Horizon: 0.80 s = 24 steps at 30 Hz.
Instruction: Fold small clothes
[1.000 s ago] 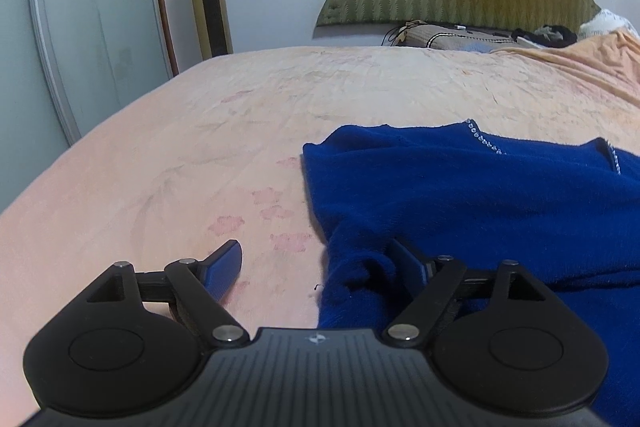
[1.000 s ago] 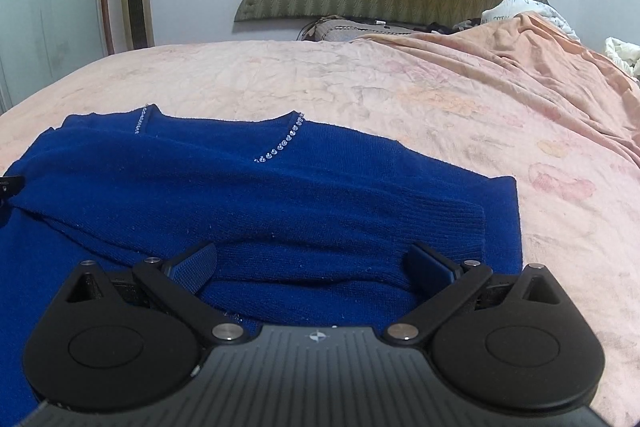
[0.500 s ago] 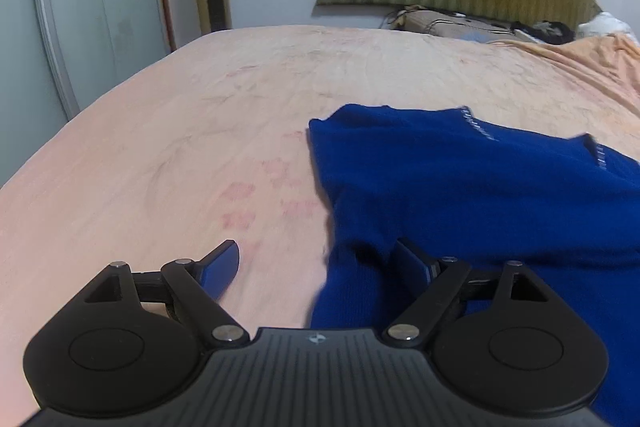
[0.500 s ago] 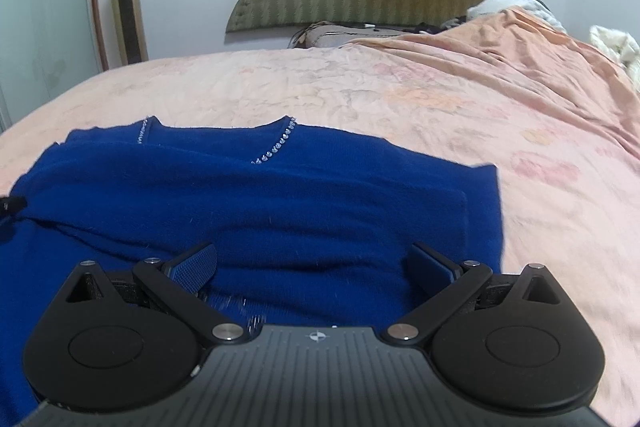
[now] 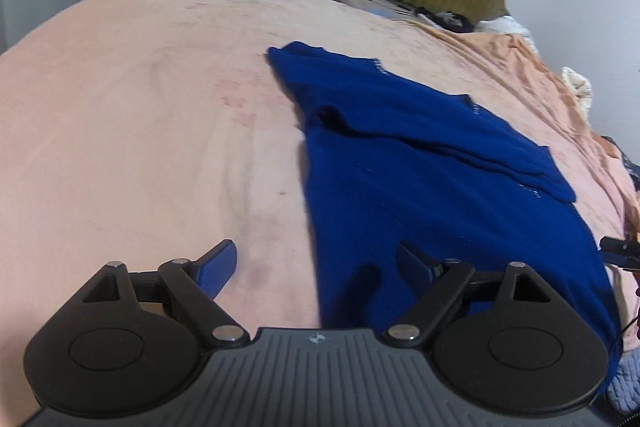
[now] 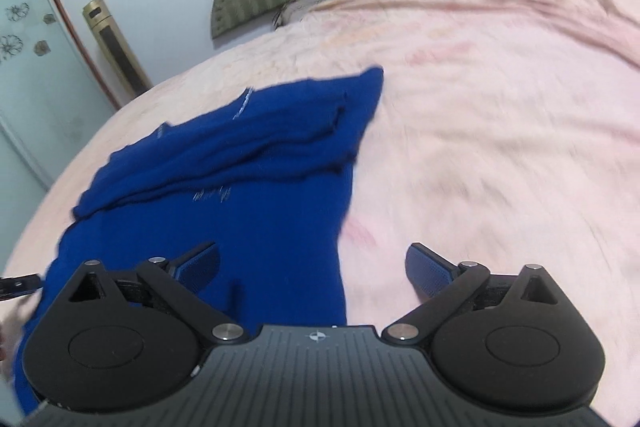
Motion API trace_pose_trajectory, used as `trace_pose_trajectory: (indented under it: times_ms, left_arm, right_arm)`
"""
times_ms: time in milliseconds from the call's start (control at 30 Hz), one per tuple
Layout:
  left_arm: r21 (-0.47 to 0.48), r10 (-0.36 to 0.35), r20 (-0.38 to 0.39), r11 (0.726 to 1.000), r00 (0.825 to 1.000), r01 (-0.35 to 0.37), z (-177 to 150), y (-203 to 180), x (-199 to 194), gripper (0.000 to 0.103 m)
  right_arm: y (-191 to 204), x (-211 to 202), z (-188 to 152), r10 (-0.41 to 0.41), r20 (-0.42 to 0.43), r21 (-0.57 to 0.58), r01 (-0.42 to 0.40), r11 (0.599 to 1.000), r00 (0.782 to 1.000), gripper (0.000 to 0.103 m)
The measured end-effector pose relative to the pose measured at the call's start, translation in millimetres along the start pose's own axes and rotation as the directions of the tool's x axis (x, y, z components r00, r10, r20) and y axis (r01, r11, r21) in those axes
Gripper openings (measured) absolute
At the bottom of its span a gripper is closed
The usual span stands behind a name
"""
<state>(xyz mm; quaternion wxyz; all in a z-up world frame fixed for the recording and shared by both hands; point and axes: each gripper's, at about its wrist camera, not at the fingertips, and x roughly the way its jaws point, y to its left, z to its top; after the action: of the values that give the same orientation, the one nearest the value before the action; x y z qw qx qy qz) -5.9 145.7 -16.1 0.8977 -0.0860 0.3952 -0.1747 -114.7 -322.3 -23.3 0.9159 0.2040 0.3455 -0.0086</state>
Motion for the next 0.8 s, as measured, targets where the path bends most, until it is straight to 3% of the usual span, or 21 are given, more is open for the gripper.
trace_pose_trajectory:
  times_ms: [100, 167, 200, 233, 300, 400, 567, 700, 800]
  left_arm:
    - [0.036, -0.014, -0.02, 0.999, 1.0, 0.015, 3.7, -13.0, 9.4, 0.088]
    - [0.048, -0.064, -0.041, 0.997, 0.997, 0.066, 8.0, -20.8, 16.7, 0.085]
    - [0.043, -0.091, -0.045, 0.995, 0.995, 0.093, 9.7, -24.3, 19.9, 0.065]
    - [0.041, -0.108, -0.06, 0.993, 0.992, 0.11, 11.8, -28.0, 24.3, 0.034]
    - [0.03, -0.103, -0.083, 0.994, 0.991, 0.106, 15.8, -32.6, 33.7, 0.012]
    - [0.008, -0.089, -0.075, 0.996, 0.993, 0.09, 23.5, -33.8, 38.3, 0.007]
    - [0.072, -0.049, 0.012, 0.996, 0.999, 0.048, 50.3, -44.1, 31.5, 0.005]
    - [0.109, 0.067, 0.065, 0.991, 0.996, -0.074, 73.0, -45.1, 47.3, 0.005]
    - [0.131, 0.141, 0.087, 0.98, 0.986, -0.152, 78.8, -45.2, 68.3, 0.005]
  right_arm:
    - [10.6, -3.8, -7.0, 0.029, -0.042, -0.045, -0.031, 0.998, 0.999, 0.078]
    - [22.1, 0.1, -11.1, 0.037, -0.065, -0.085, -0.043, 0.995, 0.997, 0.061]
    - [29.5, 3.5, -12.8, 0.029, -0.072, -0.111, -0.037, 0.993, 0.997, 0.048]
    - [35.2, 6.3, -12.9, 0.021, -0.076, -0.137, -0.031, 0.99, 0.997, 0.033]
    - [42.7, 11.0, -11.6, 0.006, -0.069, -0.159, -0.017, 0.987, 0.998, 0.012]
    - [47.3, 14.8, -0.6, -0.005, -0.021, -0.171, 0.001, 0.985, 1.0, 0.008]
    - [61.8, 23.4, 31.4, -0.022, 0.077, -0.24, 0.04, 0.97, 0.997, 0.007]
    - [63.4, 42.9, 55.5, -0.042, 0.117, -0.261, 0.072, 0.963, 0.992, 0.007]
    - [62.3, 61.1, 66.1, -0.102, 0.152, -0.27, 0.141, 0.952, 0.983, 0.007]
